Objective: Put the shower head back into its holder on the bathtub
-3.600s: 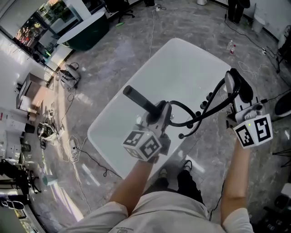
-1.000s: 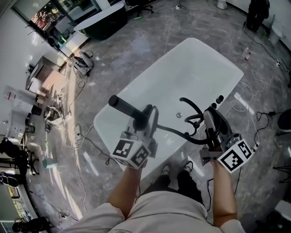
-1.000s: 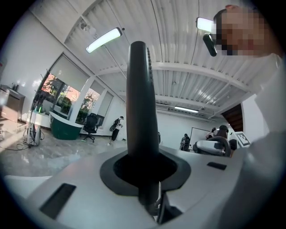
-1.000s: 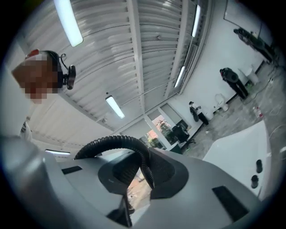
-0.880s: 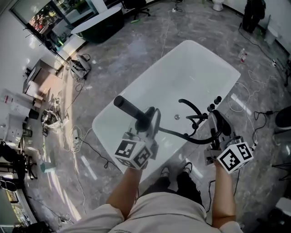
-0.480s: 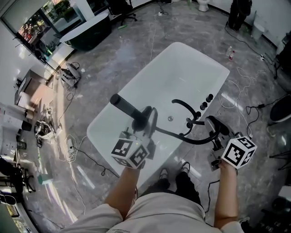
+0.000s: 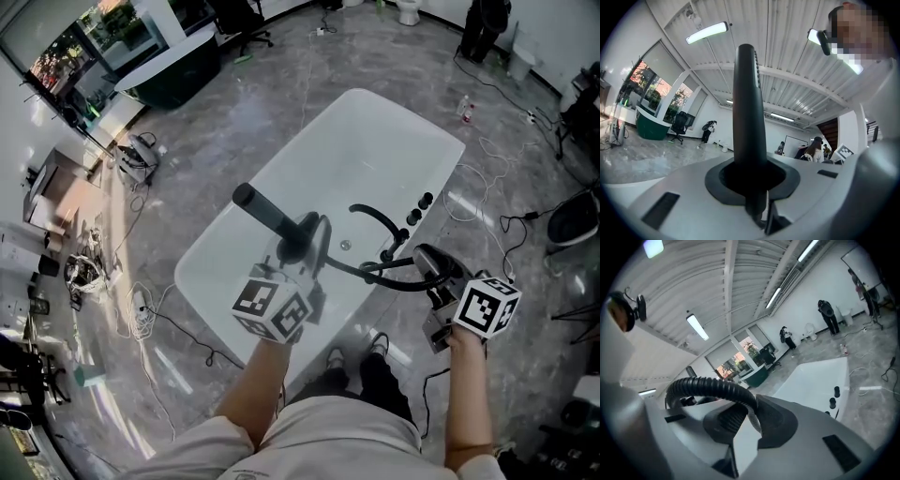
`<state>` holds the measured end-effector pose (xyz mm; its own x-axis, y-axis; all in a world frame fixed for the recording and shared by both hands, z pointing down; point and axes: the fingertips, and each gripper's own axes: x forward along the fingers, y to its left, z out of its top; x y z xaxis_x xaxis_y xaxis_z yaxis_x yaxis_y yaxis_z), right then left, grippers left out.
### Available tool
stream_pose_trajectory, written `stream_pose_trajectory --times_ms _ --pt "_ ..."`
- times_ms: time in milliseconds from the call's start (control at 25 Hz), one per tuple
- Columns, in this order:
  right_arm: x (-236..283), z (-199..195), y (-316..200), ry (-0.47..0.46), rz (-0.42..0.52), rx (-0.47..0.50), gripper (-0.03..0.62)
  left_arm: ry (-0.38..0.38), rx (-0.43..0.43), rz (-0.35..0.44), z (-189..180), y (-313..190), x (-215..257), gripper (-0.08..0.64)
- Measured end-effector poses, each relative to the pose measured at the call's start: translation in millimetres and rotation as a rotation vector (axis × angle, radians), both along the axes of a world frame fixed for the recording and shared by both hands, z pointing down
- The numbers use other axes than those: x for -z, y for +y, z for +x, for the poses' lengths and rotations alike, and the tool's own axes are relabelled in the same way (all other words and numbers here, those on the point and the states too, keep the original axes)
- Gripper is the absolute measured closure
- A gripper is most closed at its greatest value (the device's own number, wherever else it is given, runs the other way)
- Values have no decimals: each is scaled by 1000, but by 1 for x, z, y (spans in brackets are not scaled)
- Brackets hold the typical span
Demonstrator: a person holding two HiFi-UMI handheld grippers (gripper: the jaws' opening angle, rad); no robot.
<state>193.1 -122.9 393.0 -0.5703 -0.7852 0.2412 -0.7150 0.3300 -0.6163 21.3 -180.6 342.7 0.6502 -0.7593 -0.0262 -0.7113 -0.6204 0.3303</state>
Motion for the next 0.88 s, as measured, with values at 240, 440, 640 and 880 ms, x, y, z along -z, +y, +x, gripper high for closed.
stream_pose_trajectory --times_ms 240,440,640,880 --pt "-47 24 -1 63 -72 -102 523 -27 -15 -47 8 0 -18 489" --pt "-41 25 20 114 -99 -24 523 -19 -28 -68 17 2 -26 491" --pt "-46 12 36 204 -126 123 523 -3 -46 -72 24 -2 -24 489" --pt "-116 26 22 502 -243 102 523 3 -51 -100 25 -3 -28 489"
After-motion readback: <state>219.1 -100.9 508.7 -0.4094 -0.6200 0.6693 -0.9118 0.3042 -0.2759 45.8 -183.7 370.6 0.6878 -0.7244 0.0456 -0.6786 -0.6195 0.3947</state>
